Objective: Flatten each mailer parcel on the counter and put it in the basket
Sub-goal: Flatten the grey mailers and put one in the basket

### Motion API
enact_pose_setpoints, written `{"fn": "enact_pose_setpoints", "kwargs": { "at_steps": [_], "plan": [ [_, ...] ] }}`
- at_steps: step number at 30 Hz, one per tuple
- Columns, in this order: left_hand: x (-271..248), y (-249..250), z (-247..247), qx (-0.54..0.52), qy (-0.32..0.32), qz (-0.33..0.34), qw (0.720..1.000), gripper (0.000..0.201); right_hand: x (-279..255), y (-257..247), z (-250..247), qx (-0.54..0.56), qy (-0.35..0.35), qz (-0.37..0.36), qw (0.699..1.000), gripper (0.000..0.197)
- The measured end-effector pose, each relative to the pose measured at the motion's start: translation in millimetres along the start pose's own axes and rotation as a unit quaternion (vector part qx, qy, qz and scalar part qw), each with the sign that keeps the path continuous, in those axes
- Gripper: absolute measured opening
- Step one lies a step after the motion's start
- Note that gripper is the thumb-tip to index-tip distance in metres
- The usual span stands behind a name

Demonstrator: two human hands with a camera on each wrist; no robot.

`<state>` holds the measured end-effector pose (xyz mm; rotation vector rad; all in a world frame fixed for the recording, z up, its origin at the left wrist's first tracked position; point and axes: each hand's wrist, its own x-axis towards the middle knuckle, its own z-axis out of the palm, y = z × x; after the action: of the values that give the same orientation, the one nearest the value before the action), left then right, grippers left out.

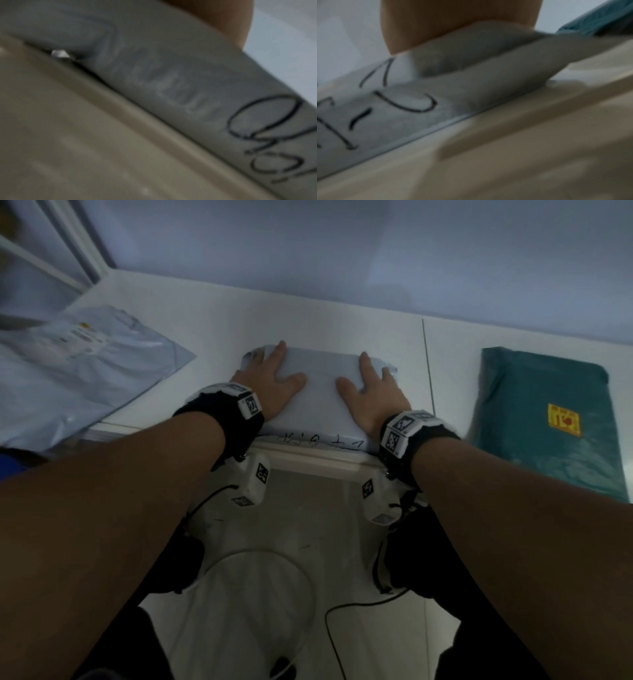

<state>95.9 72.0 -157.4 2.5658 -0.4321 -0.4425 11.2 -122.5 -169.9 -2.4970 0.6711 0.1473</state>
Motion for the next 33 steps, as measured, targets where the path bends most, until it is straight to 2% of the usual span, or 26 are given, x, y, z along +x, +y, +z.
{"fn": "enact_pose_setpoints", "kwargs": {
  "at_steps": [3, 5, 7, 9, 11, 14, 18, 26, 33],
  "plan": [
    [1.5, -1.2, -4.9, -0.032, -0.015, 0.0, 0.999, 0.077, -0.2, -0.8, -3.7, -0.001, -0.012, -0.007, 1.0, 0.087],
    [0.5, -2.0, -9.4, -0.055, -0.017, -0.005, 0.998, 0.076, -2.8, -0.6, -8.0, -0.021, -0.006, -0.02, 1.0, 0.086],
    [-2.1, -3.5, -10.5, -0.054, -0.003, -0.007, 0.999, 0.079, -8.0, 0.5, -11.7, -0.031, 0.033, -0.038, 0.998, 0.081],
    [-7.3, -4.0, -6.9, -0.03, 0.014, -0.003, 0.999, 0.093, -17.7, -0.1, -11.7, -0.037, 0.079, -0.057, 0.995, 0.07],
    [-17.6, -1.7, 1.1, -0.004, 0.02, 0.009, 1.0, 0.099, -30.6, -3.0, -7.6, -0.049, 0.094, -0.068, 0.992, 0.064],
    [-27.1, -3.2, 14.3, 0.012, 0.039, 0.024, 0.999, 0.093, -45.3, -7.5, -1.0, -0.046, 0.06, -0.058, 0.995, 0.069],
    [-29.9, -6.9, 15.8, -0.055, 0.036, 0.037, 0.997, 0.088, -49.2, -5.8, -1.4, -0.01, 0.028, -0.054, 0.998, 0.073],
    [-35.5, -8.4, 10.5, -0.121, 0.011, 0.031, 0.992, 0.094, -49.8, -2.5, -1.5, 0.034, 0.031, -0.062, 0.997, 0.072],
    [-38.6, -9.5, 13.9, -0.13, 0.035, 0.038, 0.99, 0.089, -51.9, 8.7, -6.1, 0.067, 0.003, -0.069, 0.995, 0.071]
  ]
}}
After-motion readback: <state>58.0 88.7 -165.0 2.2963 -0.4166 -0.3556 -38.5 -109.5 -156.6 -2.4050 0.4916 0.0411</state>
